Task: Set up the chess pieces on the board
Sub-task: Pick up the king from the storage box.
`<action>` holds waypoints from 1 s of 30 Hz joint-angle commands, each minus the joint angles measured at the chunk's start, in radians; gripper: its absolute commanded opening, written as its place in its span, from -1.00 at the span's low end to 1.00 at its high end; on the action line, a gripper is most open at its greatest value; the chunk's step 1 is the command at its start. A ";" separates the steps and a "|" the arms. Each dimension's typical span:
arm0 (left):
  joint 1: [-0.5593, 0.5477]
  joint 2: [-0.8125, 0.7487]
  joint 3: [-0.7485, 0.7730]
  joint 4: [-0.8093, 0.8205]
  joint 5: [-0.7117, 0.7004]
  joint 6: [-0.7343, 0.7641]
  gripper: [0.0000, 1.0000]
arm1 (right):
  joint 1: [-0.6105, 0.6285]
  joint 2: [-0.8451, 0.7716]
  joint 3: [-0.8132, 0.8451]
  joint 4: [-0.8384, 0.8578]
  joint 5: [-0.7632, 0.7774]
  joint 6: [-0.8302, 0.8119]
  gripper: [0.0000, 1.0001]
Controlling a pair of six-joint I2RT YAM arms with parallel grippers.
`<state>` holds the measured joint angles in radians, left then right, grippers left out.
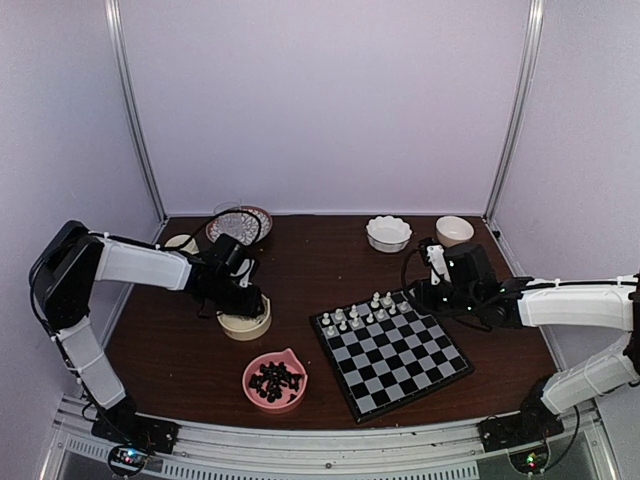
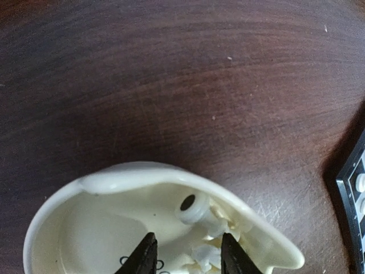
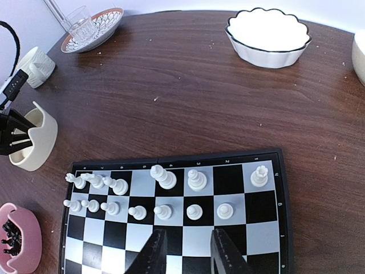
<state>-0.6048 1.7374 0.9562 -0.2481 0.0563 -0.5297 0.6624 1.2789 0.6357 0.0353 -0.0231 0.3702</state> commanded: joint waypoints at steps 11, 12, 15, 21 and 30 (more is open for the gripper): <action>-0.026 0.073 0.104 -0.082 -0.140 0.019 -0.48 | 0.003 -0.014 -0.002 0.015 0.005 -0.001 -0.41; -0.025 0.067 0.105 -0.093 -0.154 0.022 -0.51 | 0.002 -0.013 -0.002 0.015 0.005 -0.001 -0.41; -0.026 0.053 0.105 -0.109 -0.178 0.032 -0.63 | 0.003 -0.012 -0.002 0.017 0.005 0.000 -0.41; -0.026 0.034 0.105 -0.120 -0.178 0.050 -0.76 | 0.003 -0.011 -0.002 0.015 0.009 -0.002 -0.41; -0.030 -0.018 0.086 -0.100 -0.127 0.073 -0.92 | 0.003 -0.015 -0.004 0.014 0.011 -0.005 -0.41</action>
<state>-0.6285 1.7790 1.0435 -0.3687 -0.0940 -0.4786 0.6624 1.2789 0.6357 0.0357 -0.0227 0.3698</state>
